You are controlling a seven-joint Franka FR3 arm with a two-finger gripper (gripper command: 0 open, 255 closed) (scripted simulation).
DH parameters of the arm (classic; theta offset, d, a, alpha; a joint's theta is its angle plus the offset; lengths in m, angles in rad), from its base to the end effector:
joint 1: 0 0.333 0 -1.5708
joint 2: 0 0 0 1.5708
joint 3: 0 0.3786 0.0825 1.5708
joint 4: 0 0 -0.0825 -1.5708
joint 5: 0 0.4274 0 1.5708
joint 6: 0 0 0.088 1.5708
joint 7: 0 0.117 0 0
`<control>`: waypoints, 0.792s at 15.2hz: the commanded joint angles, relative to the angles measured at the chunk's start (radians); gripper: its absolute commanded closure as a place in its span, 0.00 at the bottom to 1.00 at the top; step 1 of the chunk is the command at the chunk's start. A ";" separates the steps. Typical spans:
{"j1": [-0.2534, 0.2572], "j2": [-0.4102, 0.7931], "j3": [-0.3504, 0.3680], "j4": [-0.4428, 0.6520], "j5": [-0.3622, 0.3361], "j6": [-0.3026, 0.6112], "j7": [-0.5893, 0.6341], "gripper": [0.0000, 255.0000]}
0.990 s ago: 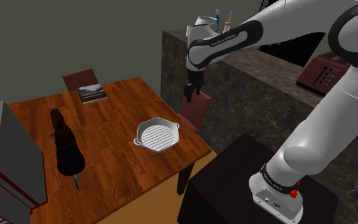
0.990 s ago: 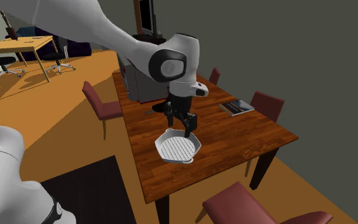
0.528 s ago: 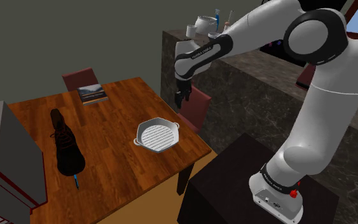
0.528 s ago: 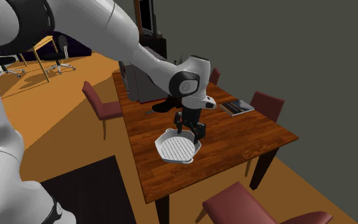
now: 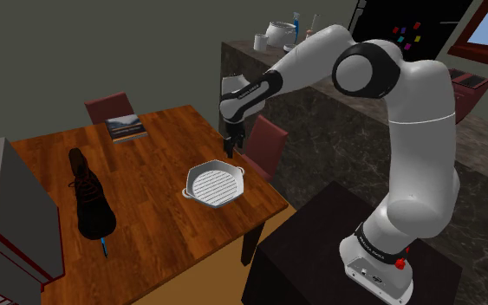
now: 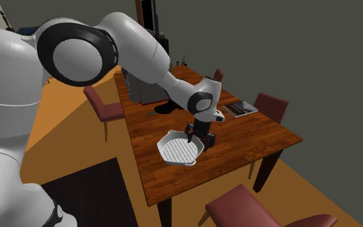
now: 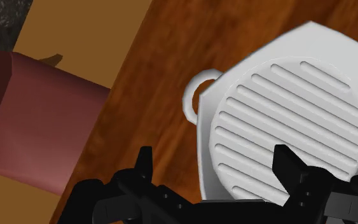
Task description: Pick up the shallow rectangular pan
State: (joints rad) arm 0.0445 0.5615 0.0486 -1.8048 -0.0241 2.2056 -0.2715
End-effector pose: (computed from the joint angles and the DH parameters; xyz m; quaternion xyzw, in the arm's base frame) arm 0.6950 0.0613 0.2328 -0.9793 -0.1858 0.0792 0.0112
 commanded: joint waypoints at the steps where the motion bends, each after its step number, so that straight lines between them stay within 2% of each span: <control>1: 0.008 0.078 0.005 0.069 -0.002 0.001 -0.005 0.00; 3: 0.012 0.141 0.008 0.133 -0.004 -0.005 -0.011 0.00; 12: 0.014 0.218 0.005 0.150 -0.007 0.054 -0.010 0.00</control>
State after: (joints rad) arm 0.0589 0.7740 0.0542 -1.6592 -0.0310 2.2580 -0.2813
